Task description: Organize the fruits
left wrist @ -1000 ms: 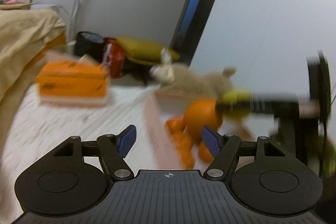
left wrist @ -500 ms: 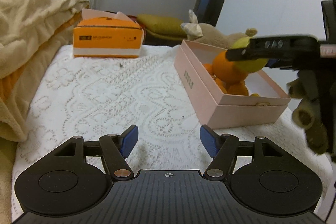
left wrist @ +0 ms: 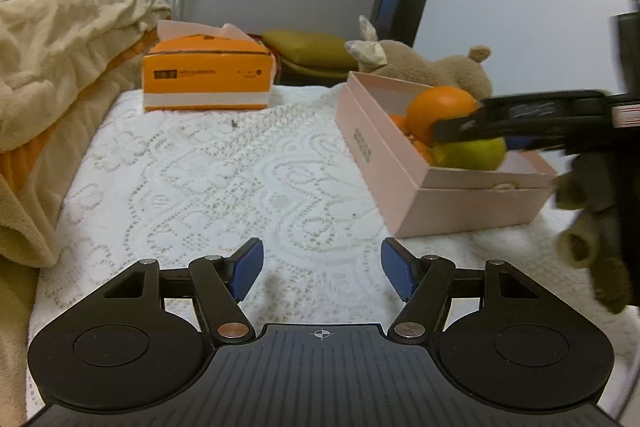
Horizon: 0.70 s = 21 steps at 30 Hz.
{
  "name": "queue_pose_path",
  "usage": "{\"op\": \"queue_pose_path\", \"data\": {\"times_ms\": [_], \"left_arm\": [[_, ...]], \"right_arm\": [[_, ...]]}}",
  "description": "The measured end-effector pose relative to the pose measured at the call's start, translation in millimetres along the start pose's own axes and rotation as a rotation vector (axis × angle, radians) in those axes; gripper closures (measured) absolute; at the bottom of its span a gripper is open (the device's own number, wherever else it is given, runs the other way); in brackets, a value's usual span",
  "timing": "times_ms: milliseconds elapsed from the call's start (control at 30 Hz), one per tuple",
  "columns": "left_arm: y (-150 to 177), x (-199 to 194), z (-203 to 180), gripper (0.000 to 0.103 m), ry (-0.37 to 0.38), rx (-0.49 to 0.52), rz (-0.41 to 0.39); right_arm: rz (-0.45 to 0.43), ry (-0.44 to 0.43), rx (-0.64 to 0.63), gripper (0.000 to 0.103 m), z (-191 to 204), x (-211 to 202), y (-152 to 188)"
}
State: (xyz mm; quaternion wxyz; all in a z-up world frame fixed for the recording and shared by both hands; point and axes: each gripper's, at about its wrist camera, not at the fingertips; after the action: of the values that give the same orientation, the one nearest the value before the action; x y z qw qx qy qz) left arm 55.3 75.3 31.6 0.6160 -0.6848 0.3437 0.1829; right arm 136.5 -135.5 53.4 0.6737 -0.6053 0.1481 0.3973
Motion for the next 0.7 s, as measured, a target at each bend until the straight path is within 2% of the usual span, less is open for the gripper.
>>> {"op": "queue_pose_path", "data": {"times_ms": [33, 100, 233, 300, 433, 600, 700], "left_arm": [[0.8, 0.5, -0.3, 0.033, -0.011, 0.002, -0.004], [2.6, 1.7, -3.2, 0.033, -0.031, 0.006, -0.010], [7.5, 9.1, -13.3, 0.033, -0.047, 0.022, 0.013], [12.3, 16.9, -19.9, 0.032, -0.052, 0.034, 0.047], [20.2, 23.6, -38.8, 0.029, -0.128, 0.106, 0.042], [18.7, 25.4, -42.2, 0.025, -0.148, 0.042, 0.046], [22.5, 26.2, -51.9, 0.025, -0.196, 0.049, 0.036]], "right_arm": [[-0.037, 0.017, -0.008, 0.024, 0.3, -9.2, 5.1], [-0.104, 0.050, -0.038, 0.021, 3.7, -28.3, 15.6], [-0.157, 0.141, -0.112, 0.014, 13.5, -57.6, 46.0], [-0.142, 0.161, -0.148, 0.014, 17.9, -61.8, 62.6], [-0.073, 0.170, -0.165, 0.014, 19.4, -49.9, 86.0], [0.039, 0.195, -0.134, 0.014, 9.8, -15.4, 98.3], [0.042, 0.201, -0.077, 0.006, -0.1, -14.3, 100.2]]}}
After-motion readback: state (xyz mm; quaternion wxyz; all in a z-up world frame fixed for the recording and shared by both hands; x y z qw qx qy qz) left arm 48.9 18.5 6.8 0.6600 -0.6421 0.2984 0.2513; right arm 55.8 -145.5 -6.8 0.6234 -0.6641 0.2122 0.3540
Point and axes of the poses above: each gripper's, at about its wrist camera, not at the fingertips, and x roughly the way its jaws point, z to its left, y to its underside, and after that the axes turned 6 degrees about z, right-handed
